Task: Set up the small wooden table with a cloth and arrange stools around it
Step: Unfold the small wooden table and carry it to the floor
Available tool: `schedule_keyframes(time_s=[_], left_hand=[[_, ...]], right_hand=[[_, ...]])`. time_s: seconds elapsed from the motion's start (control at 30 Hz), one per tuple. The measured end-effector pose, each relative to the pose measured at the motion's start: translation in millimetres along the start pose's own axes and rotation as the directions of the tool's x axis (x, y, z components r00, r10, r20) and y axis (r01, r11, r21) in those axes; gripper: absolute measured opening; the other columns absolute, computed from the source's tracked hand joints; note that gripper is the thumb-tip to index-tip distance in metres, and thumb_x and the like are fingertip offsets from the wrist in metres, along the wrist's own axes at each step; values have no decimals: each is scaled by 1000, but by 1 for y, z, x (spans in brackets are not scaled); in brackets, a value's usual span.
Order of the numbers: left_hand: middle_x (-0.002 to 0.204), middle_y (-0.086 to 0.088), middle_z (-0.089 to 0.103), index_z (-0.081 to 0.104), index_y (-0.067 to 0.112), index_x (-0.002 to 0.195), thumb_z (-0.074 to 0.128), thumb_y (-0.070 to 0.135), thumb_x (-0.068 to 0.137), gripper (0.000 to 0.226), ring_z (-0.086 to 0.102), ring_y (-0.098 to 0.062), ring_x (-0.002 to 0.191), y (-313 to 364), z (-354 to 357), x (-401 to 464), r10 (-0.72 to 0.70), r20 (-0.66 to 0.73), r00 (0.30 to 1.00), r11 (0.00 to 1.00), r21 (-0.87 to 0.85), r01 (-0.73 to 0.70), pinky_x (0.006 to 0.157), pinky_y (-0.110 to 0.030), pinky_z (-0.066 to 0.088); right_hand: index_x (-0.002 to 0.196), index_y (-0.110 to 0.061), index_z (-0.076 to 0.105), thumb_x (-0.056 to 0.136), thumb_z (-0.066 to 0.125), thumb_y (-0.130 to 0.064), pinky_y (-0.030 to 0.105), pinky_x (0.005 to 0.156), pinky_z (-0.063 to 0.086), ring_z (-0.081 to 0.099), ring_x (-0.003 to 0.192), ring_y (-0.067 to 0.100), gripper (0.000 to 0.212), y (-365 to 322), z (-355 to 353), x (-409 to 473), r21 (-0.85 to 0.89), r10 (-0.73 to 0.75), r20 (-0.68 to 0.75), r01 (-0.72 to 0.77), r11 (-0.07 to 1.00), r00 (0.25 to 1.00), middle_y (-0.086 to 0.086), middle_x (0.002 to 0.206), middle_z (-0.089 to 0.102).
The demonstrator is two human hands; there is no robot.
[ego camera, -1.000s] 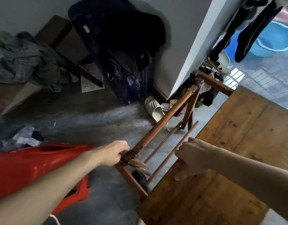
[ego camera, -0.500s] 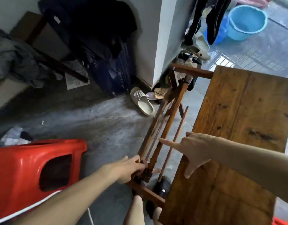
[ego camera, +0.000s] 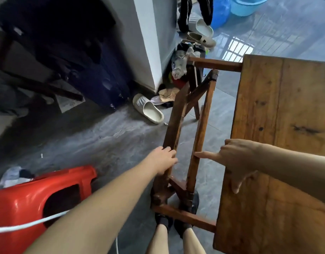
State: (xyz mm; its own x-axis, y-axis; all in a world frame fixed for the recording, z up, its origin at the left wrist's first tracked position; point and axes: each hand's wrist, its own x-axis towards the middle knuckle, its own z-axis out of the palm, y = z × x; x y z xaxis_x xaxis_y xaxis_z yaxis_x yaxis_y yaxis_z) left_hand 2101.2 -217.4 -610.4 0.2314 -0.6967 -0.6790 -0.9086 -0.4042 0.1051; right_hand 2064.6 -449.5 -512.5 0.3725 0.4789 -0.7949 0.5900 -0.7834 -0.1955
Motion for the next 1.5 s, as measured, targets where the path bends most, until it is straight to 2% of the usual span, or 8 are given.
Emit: schedule_keyframes(time_s=[0.1, 0.2, 0.3, 0.4, 0.47, 0.83, 1.2, 1.5], left_hand=[[148, -10, 35, 44, 16, 139, 64, 13, 88, 55, 28, -27, 140, 1, 10, 41, 106, 82, 991, 969, 216, -122, 118, -43, 19], [153, -10, 27, 35, 20, 144, 69, 15, 85, 68, 19, -29, 145, 4, 23, 79, 201, 86, 976, 901, 375, -219, 120, -47, 8], [148, -9, 39, 45, 20, 139, 62, 18, 92, 50, 24, -30, 144, 5, 27, 109, 238, 85, 968, 826, 507, -247, 120, -51, 3], [129, -4, 61, 64, 19, 122, 60, 21, 93, 29, 47, -26, 130, 2, 18, 124, 193, 133, 972, 800, 553, -234, 118, -49, 20], [119, -1, 67, 68, 19, 115, 59, 23, 94, 23, 56, -25, 117, 2, 12, 127, 199, 159, 967, 768, 588, -254, 104, -44, 36], [118, -4, 66, 67, 14, 116, 68, 23, 87, 30, 61, -27, 110, 8, -52, 85, 120, 345, 931, 765, 566, -308, 100, -38, 39], [134, -7, 57, 58, 13, 129, 56, 19, 95, 35, 54, -28, 123, -12, -89, 18, 22, 442, 897, 813, 515, -273, 102, -37, 37], [135, -7, 54, 55, 16, 130, 67, 27, 89, 44, 51, -29, 124, -4, -110, -7, -40, 501, 865, 826, 503, -253, 101, -38, 42]], right_hand=[[147, -39, -24, 60, 77, -68, 33, 102, 35, 59, 96, 19, 136, 8, 15, -5, 19, 19, -1, -19, 1000, 1000, 2, 114, 67], [145, -39, -27, 61, 78, -67, 28, 95, 33, 53, 88, 16, 138, 16, 33, -10, 50, 28, 14, -28, 998, 1000, 3, 110, 67], [144, -37, -31, 61, 77, -68, 28, 94, 31, 42, 78, 13, 140, 18, 47, -10, 31, 11, -27, -10, 999, 1000, 3, 106, 68], [142, -35, -36, 62, 76, -68, 32, 100, 33, 46, 79, 15, 142, 18, 51, -7, 9, 2, -44, -1, 1000, 999, 2, 102, 68], [143, -34, -35, 63, 75, -68, 32, 102, 31, 55, 91, 20, 140, 20, 51, -7, 21, 3, -41, -2, 1000, 999, 3, 105, 67], [152, -21, 0, 65, 77, -64, 45, 111, 33, 55, 119, 34, 124, 21, 44, -8, -15, -8, 55, 9, 1000, 998, 12, 130, 59], [153, -22, -9, 69, 77, -59, 44, 115, 26, 53, 124, 33, 126, 5, 22, 0, 4, 22, 104, -23, 1000, 994, 10, 134, 58], [154, -21, -7, 70, 77, -58, 46, 116, 22, 46, 132, 35, 125, -6, 12, 6, -11, 28, 149, -27, 1000, 989, 12, 143, 50]])
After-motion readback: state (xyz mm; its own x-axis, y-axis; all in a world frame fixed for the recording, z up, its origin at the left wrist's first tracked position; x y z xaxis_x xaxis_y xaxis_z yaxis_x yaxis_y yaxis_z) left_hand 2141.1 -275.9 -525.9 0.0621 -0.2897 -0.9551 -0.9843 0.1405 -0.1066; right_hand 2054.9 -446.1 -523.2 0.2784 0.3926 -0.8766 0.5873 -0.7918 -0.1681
